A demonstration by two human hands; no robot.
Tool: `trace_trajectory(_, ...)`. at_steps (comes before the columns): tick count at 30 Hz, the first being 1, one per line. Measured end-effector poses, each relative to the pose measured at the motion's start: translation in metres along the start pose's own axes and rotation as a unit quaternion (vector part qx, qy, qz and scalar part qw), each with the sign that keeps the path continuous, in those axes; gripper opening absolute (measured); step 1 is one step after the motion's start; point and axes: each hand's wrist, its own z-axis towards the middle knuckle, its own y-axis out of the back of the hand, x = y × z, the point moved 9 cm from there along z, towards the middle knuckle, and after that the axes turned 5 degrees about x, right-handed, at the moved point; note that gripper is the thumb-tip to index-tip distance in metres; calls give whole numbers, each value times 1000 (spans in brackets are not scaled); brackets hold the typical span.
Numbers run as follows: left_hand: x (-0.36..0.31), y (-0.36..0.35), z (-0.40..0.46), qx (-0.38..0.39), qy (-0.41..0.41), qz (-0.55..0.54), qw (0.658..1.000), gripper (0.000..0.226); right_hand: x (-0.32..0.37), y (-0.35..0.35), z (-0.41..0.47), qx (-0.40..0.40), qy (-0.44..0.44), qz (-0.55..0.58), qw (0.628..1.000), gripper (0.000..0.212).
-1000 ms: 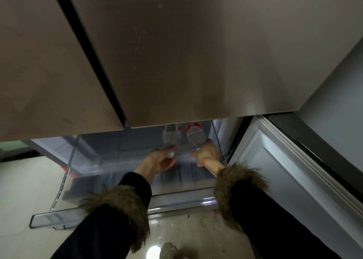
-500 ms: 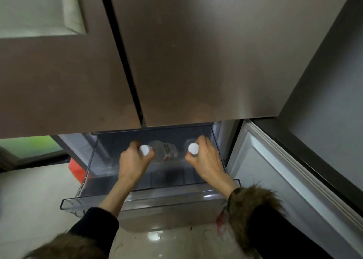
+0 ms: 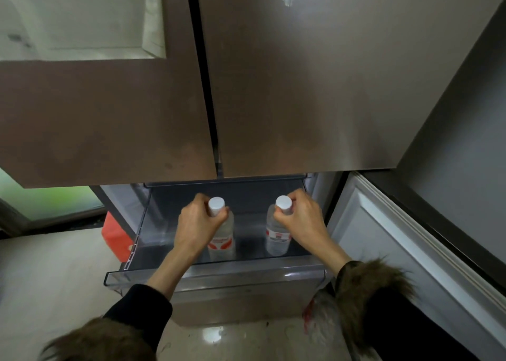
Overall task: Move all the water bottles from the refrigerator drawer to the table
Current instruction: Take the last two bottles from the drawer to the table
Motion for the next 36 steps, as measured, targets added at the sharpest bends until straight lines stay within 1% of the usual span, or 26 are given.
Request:
trace_trajectory(3, 3, -4, 0, 1, -16, -19, 1000, 35, 5, -6, 6, -2, 5, 18, 1000, 28)
trace_trajectory(6, 12, -11, 2, 15, -48, -4, 999, 35, 3, -10, 14, 22, 4, -2, 1000, 38)
trace_trajectory(8, 24, -21, 2, 58, -47, -22, 997, 35, -2, -13, 17, 45, 5, -5, 999, 40)
trace_trajectory(10, 32, -32, -1, 117, -38, -52, 991, 35, -8, -19, 13, 64, 7, 31, 997, 36)
trace_trajectory(12, 35, -39, -2, 165, -42, -54, 984, 40, -18, -32, 6, 96, -2, 55, 994, 35)
trace_trajectory(14, 42, -45, -3, 218, -35, -68, 973, 53, -30, -47, 2, 140, -17, 71, 987, 48)
trace_trajectory(16, 49, -52, -7, 279, -28, -96, 955, 75, -36, -56, 1, 176, -31, 100, 979, 68)
trace_trajectory(17, 51, -55, -11, 305, -27, -106, 946, 80, -37, -59, 2, 190, -33, 109, 975, 75)
trace_trajectory(19, 52, -60, -13, 337, -33, -114, 934, 83, -37, -63, 4, 214, -31, 113, 970, 80)
trace_trajectory(21, 53, -61, -9, 337, -35, -120, 933, 83, -38, -69, 4, 223, -28, 117, 967, 83)
trace_trajectory(24, 57, -58, -5, 316, -14, -142, 938, 81, -45, -72, 4, 191, -53, 135, 971, 79)
trace_trajectory(27, 59, -53, -1, 280, -13, -113, 953, 79, -47, -73, 5, 175, -72, 126, 974, 72)
trace_trajectory(30, 60, -46, 4, 245, -15, -82, 966, 77, -39, -76, 4, 193, -59, 97, 975, 71)
trace_trajectory(33, 50, -40, 0, 239, -49, -54, 968, 79, -26, -76, -5, 168, -36, 77, 982, 71)
trace_trajectory(36, 37, -26, -9, 223, -97, -36, 969, 80, -10, -71, -18, 134, -28, 95, 986, 71)
